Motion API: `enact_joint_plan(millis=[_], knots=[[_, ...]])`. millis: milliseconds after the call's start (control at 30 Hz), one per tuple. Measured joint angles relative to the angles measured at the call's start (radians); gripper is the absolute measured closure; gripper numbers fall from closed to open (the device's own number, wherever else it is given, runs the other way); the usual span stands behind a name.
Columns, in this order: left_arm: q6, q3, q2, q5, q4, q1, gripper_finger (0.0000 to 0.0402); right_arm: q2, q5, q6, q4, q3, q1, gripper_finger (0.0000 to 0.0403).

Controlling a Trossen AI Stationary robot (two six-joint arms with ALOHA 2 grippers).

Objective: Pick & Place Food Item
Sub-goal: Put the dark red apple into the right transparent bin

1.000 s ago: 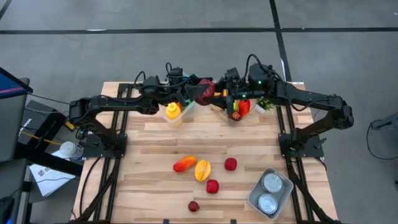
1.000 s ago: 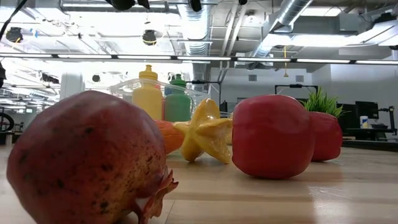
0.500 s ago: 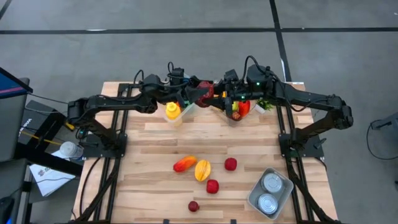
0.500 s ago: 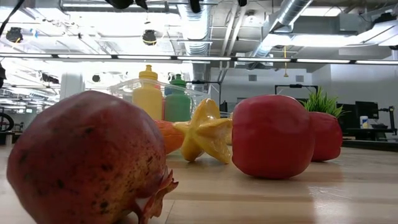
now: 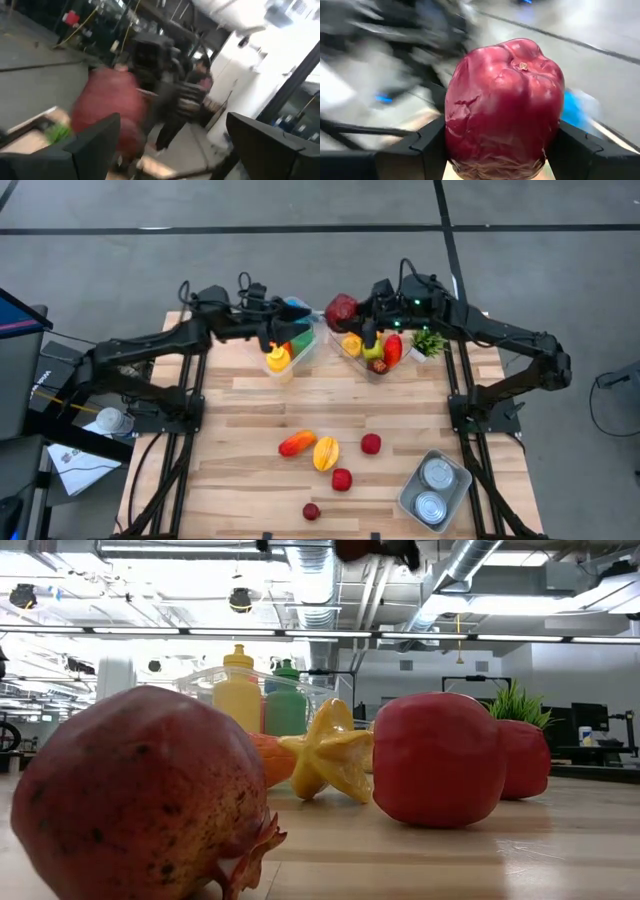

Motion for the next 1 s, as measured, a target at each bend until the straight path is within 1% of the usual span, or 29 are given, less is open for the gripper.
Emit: enact_joint_plan(millis=[167, 233, 400, 600, 733, 1000], knots=[[0.065, 0.0, -0.109, -0.009, -0.184, 0.0, 0.0053, 0.016, 0.195, -0.038, -0.253, 0.0, -0.07, 0.0144], [0.087, 0.0, -0.146, -0.025, -0.237, 0.0, 0.0055, 0.045, 0.227, -0.029, -0.349, -0.001, -0.108, 0.0144], [0.118, -0.001, -0.206, -0.073, -0.285, 0.0, 0.006, 0.152, 0.231, -0.018, -0.516, -0.001, -0.164, 0.0152], [0.121, -0.027, -0.243, -0.093, -0.296, 0.0, 0.006, 0.287, 0.221, -0.015, -0.657, -0.001, -0.162, 0.0153], [0.12, -0.039, -0.243, -0.093, -0.293, 0.0, 0.006, 0.341, 0.218, -0.023, -0.686, -0.001, -0.144, 0.0153], [0.11, -0.07, -0.242, -0.11, -0.292, 0.0, 0.006, 0.415, 0.196, -0.027, -0.679, -0.001, -0.104, 0.0153]])
